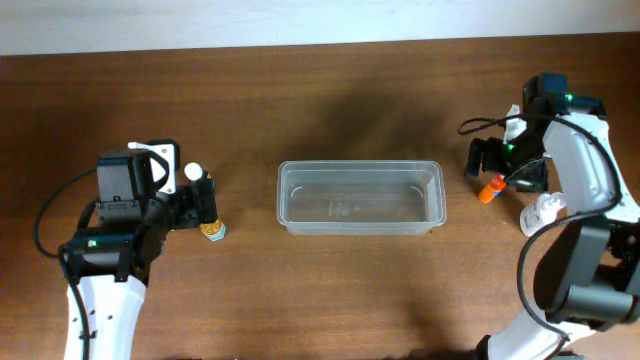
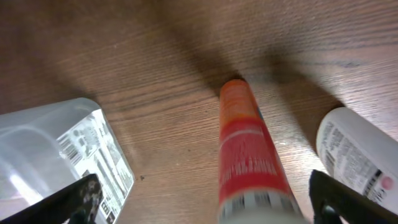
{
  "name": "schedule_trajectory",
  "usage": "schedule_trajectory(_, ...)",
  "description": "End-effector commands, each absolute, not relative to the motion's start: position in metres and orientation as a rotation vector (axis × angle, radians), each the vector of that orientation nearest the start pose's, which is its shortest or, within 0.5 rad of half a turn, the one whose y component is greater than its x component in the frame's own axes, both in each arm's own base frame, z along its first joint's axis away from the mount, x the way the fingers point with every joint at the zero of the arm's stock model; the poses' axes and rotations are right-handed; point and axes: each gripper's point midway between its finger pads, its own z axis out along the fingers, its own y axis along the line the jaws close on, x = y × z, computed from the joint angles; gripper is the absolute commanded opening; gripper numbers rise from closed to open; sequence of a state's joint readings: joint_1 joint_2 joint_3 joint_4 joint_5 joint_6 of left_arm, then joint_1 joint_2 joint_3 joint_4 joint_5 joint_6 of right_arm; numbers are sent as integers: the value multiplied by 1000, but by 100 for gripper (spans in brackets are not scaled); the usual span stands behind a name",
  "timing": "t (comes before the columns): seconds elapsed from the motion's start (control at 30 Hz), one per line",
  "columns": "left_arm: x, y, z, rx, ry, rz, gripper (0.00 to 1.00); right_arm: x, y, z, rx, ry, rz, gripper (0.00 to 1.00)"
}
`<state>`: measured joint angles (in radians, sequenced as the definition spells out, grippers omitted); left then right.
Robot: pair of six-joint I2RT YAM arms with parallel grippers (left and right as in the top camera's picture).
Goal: Pack container
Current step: 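Grasp the orange tube with the right gripper, then carry the orange tube into the container's right end and release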
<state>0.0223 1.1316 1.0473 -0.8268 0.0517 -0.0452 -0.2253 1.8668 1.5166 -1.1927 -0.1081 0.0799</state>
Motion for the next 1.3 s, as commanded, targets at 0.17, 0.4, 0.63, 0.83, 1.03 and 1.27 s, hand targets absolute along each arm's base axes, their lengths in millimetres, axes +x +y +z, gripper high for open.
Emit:
schedule_trajectory(0.17, 312, -2, 208, -34, 2455, -59, 100, 353, -84, 92, 574, 3034, 179, 82)
schedule_trajectory(0.4, 312, -2, 208, -34, 2456, -59, 99, 354, -86, 92, 574, 3025, 177, 59)
schedule_trajectory(0.63, 311, -2, 208, -34, 2458, -59, 100, 355, -86, 92, 573, 3025, 177, 26)
schedule_trajectory(0.83, 311, -2, 208, -34, 2458, -59, 100, 354, -84, 95, 562, 3021, 182, 26)
schedule_trajectory(1.03, 311, -2, 208, -34, 2457, -59, 100, 358, -61, 137, 365, 2983, 180, 26)
schedule_trajectory(1.27, 312, -2, 208, -34, 2456, -59, 100, 347, -17, 227, 140, 2837, 164, 26)
